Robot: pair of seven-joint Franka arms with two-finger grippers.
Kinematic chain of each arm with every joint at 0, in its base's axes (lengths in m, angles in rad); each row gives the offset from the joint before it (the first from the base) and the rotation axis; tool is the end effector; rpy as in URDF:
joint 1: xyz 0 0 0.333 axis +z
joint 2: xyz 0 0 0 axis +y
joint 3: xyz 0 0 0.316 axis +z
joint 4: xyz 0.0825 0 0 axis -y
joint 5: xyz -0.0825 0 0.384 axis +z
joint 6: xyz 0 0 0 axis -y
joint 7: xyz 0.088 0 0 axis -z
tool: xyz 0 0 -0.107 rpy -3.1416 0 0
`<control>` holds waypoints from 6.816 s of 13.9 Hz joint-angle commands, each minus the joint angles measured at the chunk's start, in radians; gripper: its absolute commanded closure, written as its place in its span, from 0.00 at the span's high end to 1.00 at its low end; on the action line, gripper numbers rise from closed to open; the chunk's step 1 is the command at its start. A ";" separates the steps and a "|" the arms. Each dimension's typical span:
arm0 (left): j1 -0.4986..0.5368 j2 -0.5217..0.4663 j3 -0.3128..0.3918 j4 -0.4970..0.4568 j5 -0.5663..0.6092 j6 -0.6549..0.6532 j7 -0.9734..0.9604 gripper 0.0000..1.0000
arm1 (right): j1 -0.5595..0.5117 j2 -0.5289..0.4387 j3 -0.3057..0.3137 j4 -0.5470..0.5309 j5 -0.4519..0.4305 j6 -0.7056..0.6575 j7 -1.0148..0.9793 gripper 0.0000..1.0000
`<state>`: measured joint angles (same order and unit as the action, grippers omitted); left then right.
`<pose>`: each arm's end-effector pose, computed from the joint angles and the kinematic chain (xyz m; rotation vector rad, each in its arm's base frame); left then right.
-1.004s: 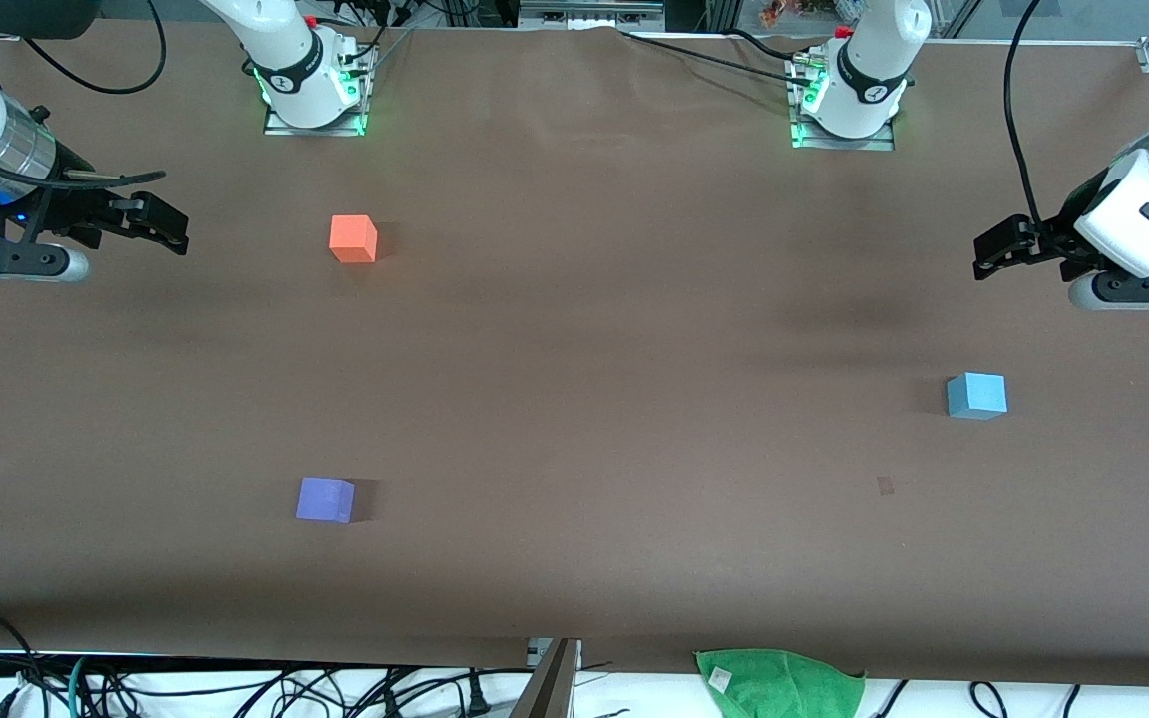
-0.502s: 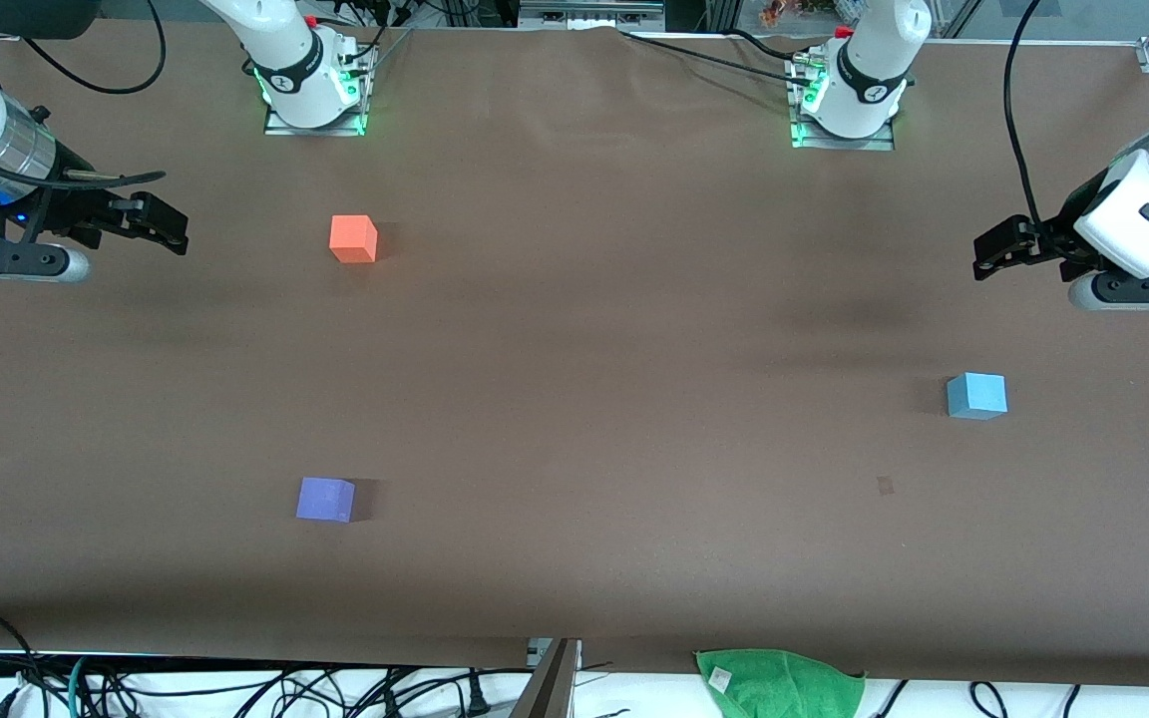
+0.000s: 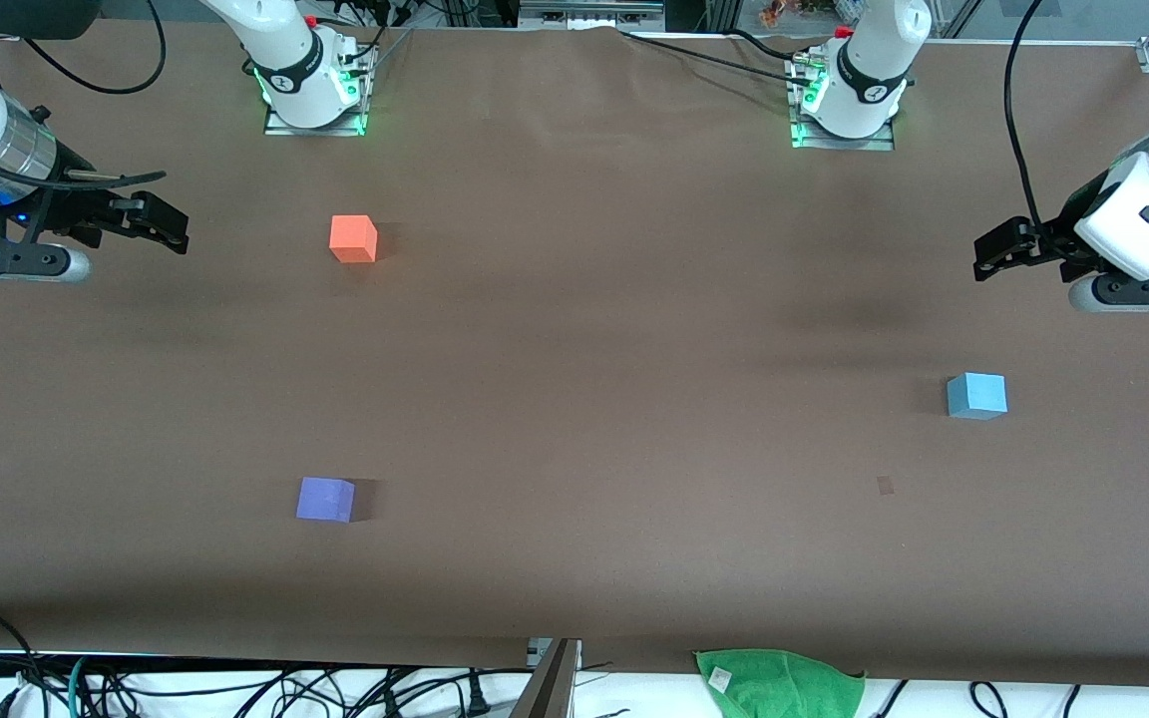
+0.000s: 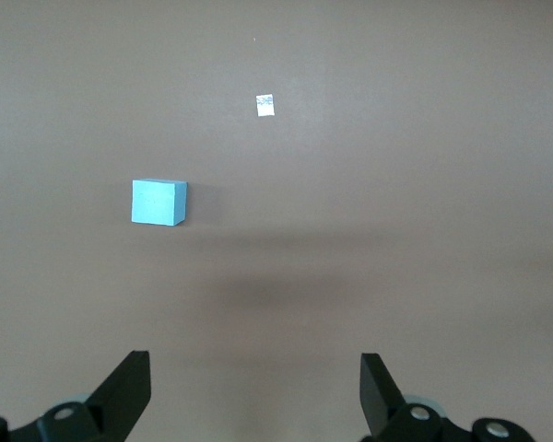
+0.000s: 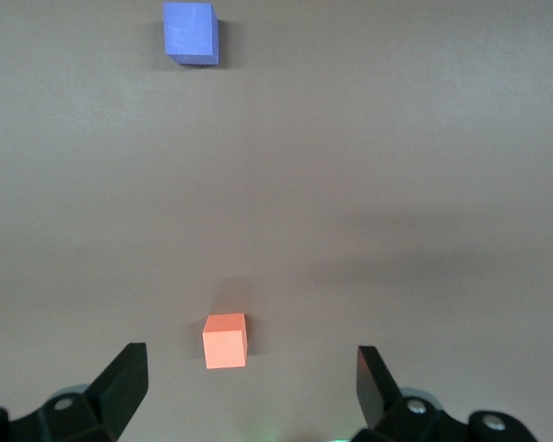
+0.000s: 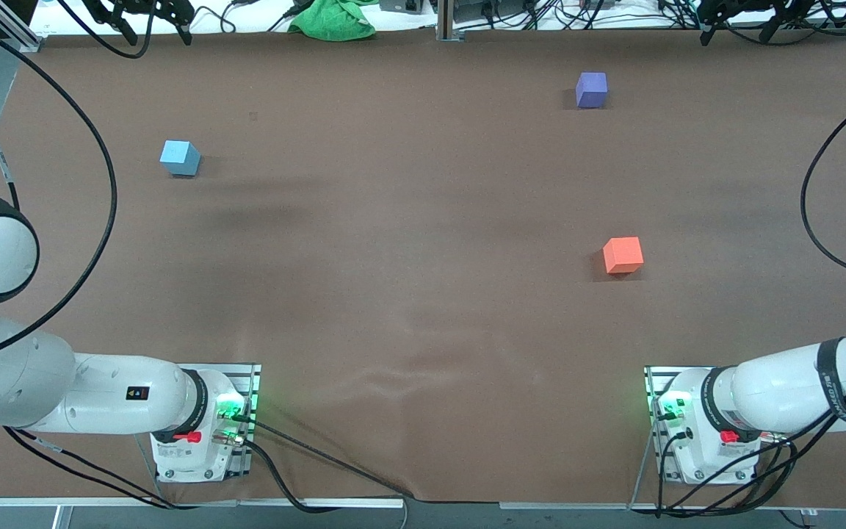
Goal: Place blue block between orange and purple blocks
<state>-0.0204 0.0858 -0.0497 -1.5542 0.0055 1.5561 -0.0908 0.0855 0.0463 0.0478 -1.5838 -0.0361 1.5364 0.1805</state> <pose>0.5755 -0.0386 0.5826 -3.1307 -0.0322 0.1307 0.5585 0.0703 0.5898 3.0897 -0.0722 -0.1348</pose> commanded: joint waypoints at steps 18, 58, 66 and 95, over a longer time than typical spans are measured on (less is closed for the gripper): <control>0.031 0.046 -0.001 0.022 0.019 -0.008 0.052 1.00 | -0.009 0.006 0.006 0.019 0.042 -0.022 -0.001 1.00; 0.242 0.347 -0.027 -0.279 0.068 0.609 0.387 0.25 | -0.009 0.006 0.006 0.022 0.045 -0.019 0.002 1.00; -0.148 0.314 -0.067 -0.047 0.054 0.302 -0.075 0.26 | -0.009 0.006 0.006 0.021 0.045 -0.021 0.001 1.00; -0.537 0.499 -0.058 0.174 -0.140 0.296 -0.606 1.00 | -0.012 0.036 0.006 0.030 0.055 0.073 0.002 1.00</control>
<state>-0.5937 0.7233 -0.1177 -1.3462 -0.1276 2.0107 -0.7040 0.0801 0.0690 0.0482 -1.5817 0.0012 1.6065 0.1823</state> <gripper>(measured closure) 0.000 0.000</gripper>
